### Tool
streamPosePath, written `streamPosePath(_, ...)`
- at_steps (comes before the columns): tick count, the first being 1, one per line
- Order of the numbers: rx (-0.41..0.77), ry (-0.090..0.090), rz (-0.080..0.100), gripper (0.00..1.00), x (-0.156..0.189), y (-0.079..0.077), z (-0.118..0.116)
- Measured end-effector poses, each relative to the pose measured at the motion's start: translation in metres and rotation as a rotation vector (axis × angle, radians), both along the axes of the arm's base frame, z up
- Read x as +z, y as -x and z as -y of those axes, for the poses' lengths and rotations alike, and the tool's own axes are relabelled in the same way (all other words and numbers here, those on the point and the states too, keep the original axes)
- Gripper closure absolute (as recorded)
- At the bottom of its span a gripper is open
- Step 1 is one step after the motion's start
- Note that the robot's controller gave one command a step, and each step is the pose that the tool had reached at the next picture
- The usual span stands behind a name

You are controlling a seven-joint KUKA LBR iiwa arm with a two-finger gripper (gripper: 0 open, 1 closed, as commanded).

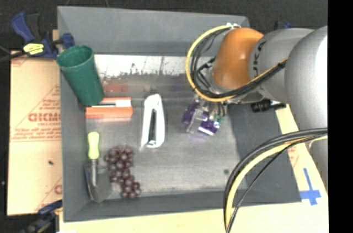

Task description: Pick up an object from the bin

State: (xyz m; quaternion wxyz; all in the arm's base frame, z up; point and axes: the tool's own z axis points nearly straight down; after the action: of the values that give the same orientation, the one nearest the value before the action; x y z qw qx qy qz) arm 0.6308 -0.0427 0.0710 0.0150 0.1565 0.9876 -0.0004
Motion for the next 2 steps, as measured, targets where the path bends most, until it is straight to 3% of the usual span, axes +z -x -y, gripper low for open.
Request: streamPosePath(2, -0.005, 0.000, 0.003, 1.00, 0.0099, 0.0013, -0.0045)
